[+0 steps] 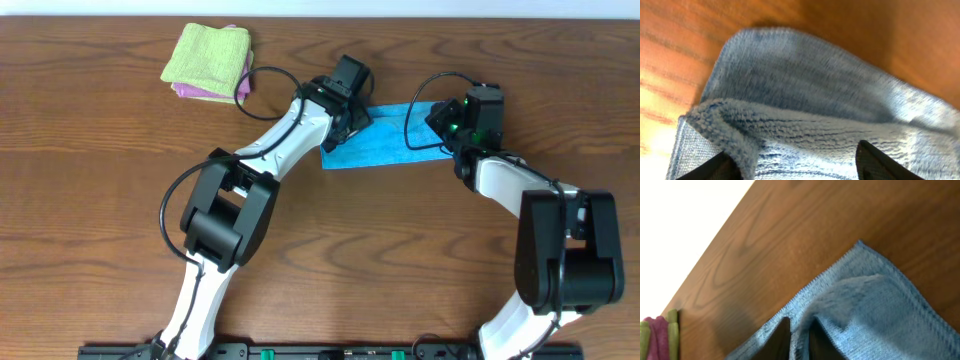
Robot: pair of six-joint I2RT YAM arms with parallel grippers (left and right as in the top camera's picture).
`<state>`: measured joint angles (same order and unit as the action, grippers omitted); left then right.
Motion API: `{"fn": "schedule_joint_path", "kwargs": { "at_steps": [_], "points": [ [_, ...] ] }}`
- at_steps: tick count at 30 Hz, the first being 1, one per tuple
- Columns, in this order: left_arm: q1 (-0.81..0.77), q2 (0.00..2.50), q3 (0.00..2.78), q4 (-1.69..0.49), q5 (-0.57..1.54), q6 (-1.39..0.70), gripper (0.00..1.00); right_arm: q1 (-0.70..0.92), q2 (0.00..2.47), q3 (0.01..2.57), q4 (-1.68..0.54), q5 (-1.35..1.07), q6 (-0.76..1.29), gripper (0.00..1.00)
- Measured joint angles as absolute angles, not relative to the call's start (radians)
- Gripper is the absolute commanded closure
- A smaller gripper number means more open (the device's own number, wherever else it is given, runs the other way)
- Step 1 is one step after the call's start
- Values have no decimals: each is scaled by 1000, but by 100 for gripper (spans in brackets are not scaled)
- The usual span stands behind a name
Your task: Fold the cloth
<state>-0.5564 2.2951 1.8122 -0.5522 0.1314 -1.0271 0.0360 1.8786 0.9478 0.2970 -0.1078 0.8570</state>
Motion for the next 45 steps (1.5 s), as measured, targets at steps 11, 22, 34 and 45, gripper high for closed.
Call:
{"fn": "schedule_joint_path", "kwargs": {
  "at_steps": [11,22,34,45],
  "points": [
    [-537,2295,1812,-463,47,-1111,23,36,1879,948,312,-101,824,1],
    [-501,2295,1812,-437,60,-1156,24,36,1879,948,286,-169,629,1],
    [-509,2295,1812,-633,413,-1152,20,-9,1881,953,4,-262,139,1],
    [-536,2295,1812,-698,292,-1148,21,15,1862,984,-167,-276,92,1]
  ]
}}
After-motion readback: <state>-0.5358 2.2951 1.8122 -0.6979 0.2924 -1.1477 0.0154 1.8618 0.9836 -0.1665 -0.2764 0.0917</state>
